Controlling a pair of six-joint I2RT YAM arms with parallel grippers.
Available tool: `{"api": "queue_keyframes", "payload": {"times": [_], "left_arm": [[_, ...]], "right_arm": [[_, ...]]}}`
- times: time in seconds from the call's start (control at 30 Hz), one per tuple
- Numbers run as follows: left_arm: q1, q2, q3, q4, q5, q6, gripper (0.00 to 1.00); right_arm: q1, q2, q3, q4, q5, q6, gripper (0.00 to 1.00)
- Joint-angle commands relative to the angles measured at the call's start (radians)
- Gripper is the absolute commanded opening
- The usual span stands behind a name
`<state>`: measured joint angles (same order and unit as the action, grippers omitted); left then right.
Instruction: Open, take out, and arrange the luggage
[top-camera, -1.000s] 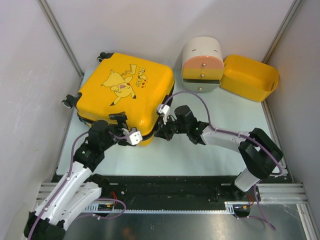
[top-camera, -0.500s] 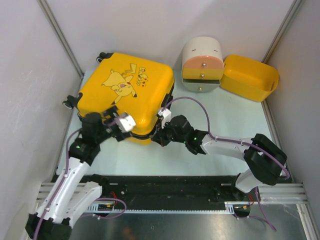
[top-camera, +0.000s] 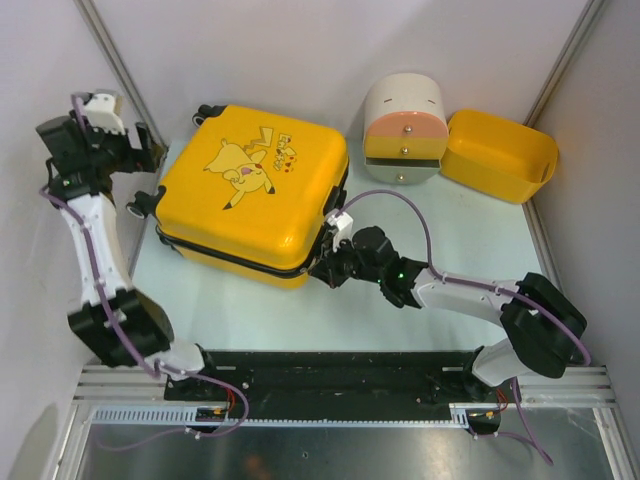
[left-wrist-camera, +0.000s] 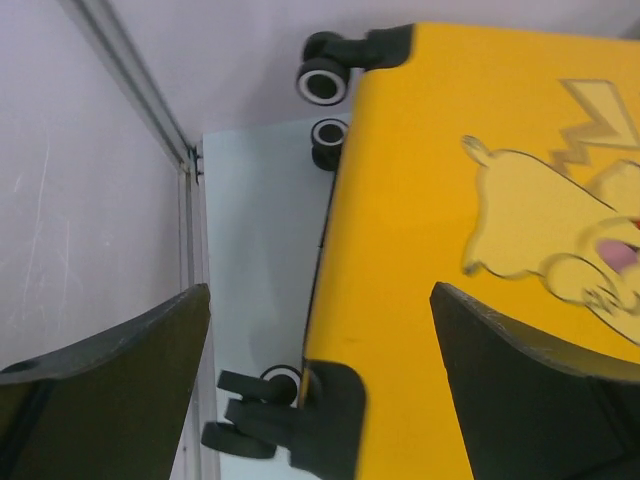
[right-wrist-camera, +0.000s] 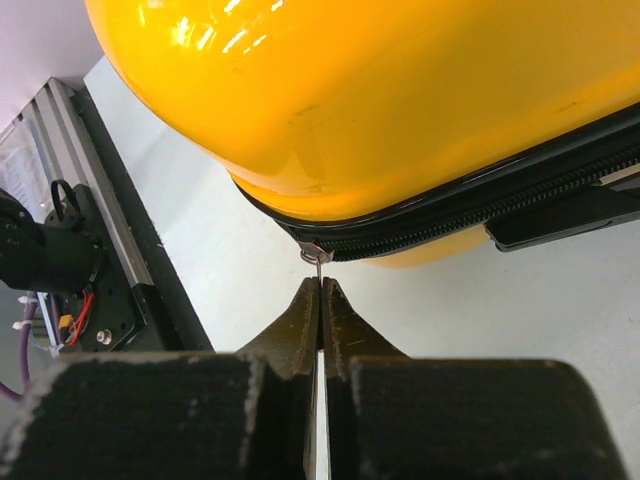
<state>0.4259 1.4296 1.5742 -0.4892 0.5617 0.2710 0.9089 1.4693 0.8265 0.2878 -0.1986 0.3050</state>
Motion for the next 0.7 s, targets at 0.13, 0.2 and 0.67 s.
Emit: {"api": "queue_keyframes", "payload": {"times": [0.13, 0.2, 0.67], "left_arm": [[0.085, 0.293, 0.193, -0.063, 0.103, -0.234, 0.91], [0.085, 0.354, 0.202, -0.063, 0.069, -0.240, 0.89], [0.057, 0.181, -0.305, -0.077, -0.160, -0.024, 0.66]], "right_arm": [[-0.059, 0.000, 0.019, 0.149, -0.032, 0.005, 0.00], [-0.064, 0.020, 0.029, 0.162, -0.036, -0.001, 0.00], [-0.169, 0.224, 0.229, 0.243, -0.068, -0.105, 0.00]]}}
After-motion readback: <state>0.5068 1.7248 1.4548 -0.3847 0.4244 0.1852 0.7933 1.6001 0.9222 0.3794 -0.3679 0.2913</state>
